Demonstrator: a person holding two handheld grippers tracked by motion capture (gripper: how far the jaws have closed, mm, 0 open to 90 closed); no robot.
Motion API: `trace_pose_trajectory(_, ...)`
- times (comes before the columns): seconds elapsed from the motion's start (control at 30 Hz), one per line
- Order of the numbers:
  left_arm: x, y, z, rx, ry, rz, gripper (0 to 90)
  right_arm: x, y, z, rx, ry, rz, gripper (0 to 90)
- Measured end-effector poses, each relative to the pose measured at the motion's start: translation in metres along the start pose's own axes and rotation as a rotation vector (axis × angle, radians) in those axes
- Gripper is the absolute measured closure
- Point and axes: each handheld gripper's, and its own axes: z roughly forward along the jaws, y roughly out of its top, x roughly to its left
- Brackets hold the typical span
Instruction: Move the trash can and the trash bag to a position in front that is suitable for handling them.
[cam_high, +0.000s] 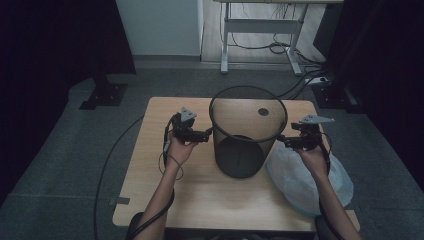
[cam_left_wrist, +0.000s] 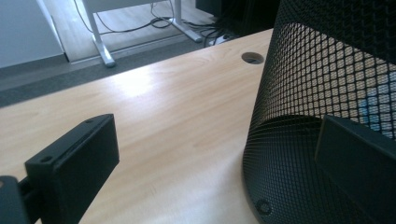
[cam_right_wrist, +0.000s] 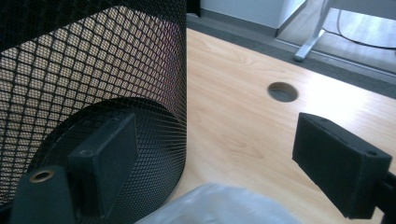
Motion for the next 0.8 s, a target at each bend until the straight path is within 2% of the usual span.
trace_pose_trajectory(0.07, -0.001, -0.006, -0.008, -0.006, -0.007, -0.013, 0.0, 0.007, -0.002, -0.002, 0.0, 0.011, -0.001, 13.5)
trace_pose_trajectory(0.17, -0.001, -0.017, -0.025, -0.014, -0.023, -0.031, 0.0, 0.02, -0.003, -0.005, 0.002, 0.003, -0.015, 13.8)
trace_pose_trajectory(0.23, 0.001, -0.018, -0.028, -0.012, -0.023, -0.032, 0.0, 0.022, -0.002, -0.006, 0.007, 0.012, -0.021, 13.5)
trace_pose_trajectory(0.3, 0.006, -0.017, -0.03, -0.016, -0.001, -0.038, 0.0, 0.025, 0.0, -0.005, 0.014, 0.04, -0.037, 13.1)
trace_pose_trajectory(0.43, 0.015, -0.009, -0.029, -0.032, 0.047, -0.066, 0.0, 0.022, 0.009, -0.001, 0.0, 0.033, -0.016, 7.5)
trace_pose_trajectory(0.57, 0.016, -0.001, -0.019, -0.013, 0.074, -0.046, 0.0, 0.015, 0.012, 0.008, 0.009, 0.038, 0.004, 6.5)
trace_pose_trajectory(0.67, 0.011, 0.001, -0.014, -0.011, 0.068, -0.038, 0.0, 0.013, 0.01, 0.015, 0.007, 0.037, 0.024, 5.9)
trace_pose_trajectory(0.7, 0.009, 0.001, -0.014, -0.012, 0.078, -0.033, 0.0, 0.013, 0.009, 0.015, 0.004, 0.033, 0.026, 5.9)
trace_pose_trajectory(0.8, 0.008, 0.001, -0.018, -0.002, 0.074, -0.032, 0.0, 0.015, 0.007, 0.013, 0.013, 0.034, 0.015, 5.5)
